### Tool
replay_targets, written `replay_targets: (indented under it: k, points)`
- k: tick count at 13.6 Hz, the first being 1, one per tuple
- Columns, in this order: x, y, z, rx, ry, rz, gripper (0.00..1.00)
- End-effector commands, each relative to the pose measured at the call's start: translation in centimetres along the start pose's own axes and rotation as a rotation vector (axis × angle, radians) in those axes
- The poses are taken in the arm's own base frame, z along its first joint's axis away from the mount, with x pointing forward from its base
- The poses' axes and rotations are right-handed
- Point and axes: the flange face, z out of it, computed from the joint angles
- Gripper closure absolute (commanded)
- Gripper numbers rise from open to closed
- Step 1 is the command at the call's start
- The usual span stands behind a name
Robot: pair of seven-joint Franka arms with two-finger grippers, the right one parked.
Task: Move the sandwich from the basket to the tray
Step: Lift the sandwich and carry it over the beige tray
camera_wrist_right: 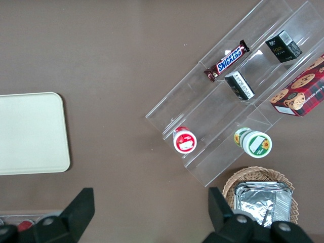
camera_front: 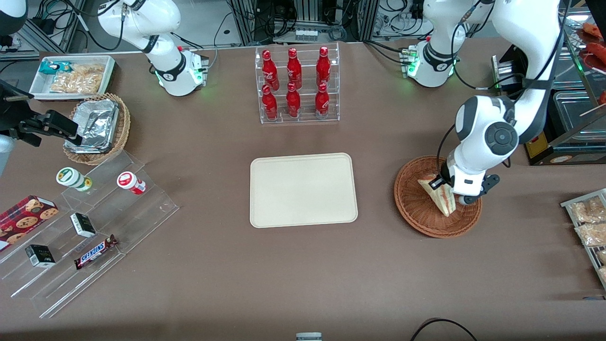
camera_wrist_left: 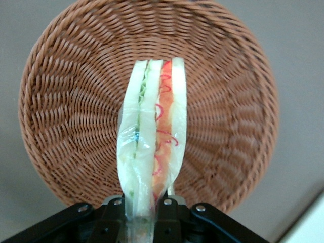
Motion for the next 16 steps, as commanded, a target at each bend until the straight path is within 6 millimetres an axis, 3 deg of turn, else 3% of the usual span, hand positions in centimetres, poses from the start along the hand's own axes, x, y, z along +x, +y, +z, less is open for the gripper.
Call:
replay_targets:
  k: [1,4,8,11,16]
  points:
    - [-1.7,3.0,-2.7,0.008,-0.007,0.225,0.93]
    - [-3.9,8.4,-2.7,-0.013,-0.029,0.363,0.92]
    - [-9.8,17.0,-1.5,0.006,0.005,0.364,0.92]
    - [-13.2,22.7,0.5,0.012,0.025,0.331,0.93]
    - [-19.0,30.1,2.9,-0.026,0.002,0.298,0.97]
